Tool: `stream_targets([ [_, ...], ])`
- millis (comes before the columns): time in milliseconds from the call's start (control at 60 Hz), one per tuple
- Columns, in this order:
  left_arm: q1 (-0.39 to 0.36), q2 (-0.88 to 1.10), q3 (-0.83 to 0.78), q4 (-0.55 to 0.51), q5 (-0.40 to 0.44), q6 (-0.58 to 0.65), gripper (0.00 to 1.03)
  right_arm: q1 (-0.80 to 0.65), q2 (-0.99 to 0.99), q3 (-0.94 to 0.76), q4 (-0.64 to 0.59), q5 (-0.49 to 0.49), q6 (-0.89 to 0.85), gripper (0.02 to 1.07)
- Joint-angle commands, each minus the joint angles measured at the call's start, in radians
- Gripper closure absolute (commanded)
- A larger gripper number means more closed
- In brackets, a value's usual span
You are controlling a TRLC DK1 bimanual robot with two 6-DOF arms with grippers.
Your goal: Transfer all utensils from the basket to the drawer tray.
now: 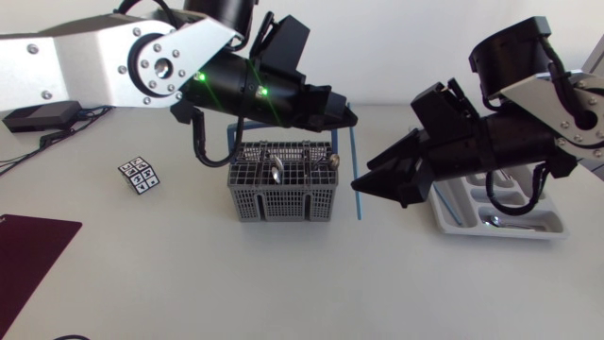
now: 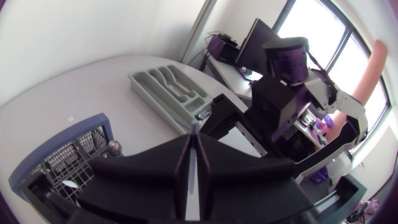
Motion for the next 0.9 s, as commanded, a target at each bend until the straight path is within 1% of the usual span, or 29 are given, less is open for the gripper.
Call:
stream_targets([
  [0, 0.005, 0.022, -0.021, -0.002, 0.017, -0.026, 1.00, 0.015, 0.009, -0.031, 0.016, -0.007, 0.035, 0.45],
  [100, 0.003, 0.022, -0.022, -0.002, 0.018, -0.028, 1.00, 0.021, 0.021, -0.036, 0.030, -0.006, 0.041, 0.59],
  [133, 0.003, 0.022, -0.022, -0.002, 0.020, -0.029, 1.00, 0.021, 0.027, -0.037, 0.033, -0.006, 0.044, 0.62],
  [233, 0.005, 0.022, -0.024, -0.002, 0.034, -0.035, 1.00, 0.019, 0.036, -0.040, 0.036, -0.006, 0.047, 0.63],
  [250, 0.005, 0.022, -0.024, 0.000, 0.034, -0.035, 1.00, 0.021, 0.036, -0.040, 0.036, -0.006, 0.047, 0.65],
  [450, 0.003, 0.022, -0.024, 0.001, 0.035, -0.037, 1.00, 0.022, 0.035, -0.046, 0.036, -0.003, 0.046, 0.92],
  [533, 0.003, 0.022, -0.024, 0.001, 0.035, -0.038, 1.00, 0.022, 0.035, -0.051, 0.036, -0.001, 0.046, 0.95],
  [633, 0.005, 0.020, -0.024, 0.003, 0.035, -0.042, 1.00, 0.028, 0.032, -0.056, 0.036, -0.004, 0.044, 1.01],
  [733, 0.005, 0.020, -0.021, 0.004, 0.035, -0.043, 0.99, 0.033, 0.030, -0.059, 0.036, -0.003, 0.043, 1.01],
  [800, 0.005, 0.019, -0.018, 0.006, 0.035, -0.046, 0.91, 0.036, 0.030, -0.060, 0.034, -0.003, 0.041, 1.01],
  [883, 0.006, 0.015, -0.002, 0.006, 0.035, -0.048, 0.76, 0.038, 0.030, -0.069, 0.028, -0.003, 0.035, 1.01],
])
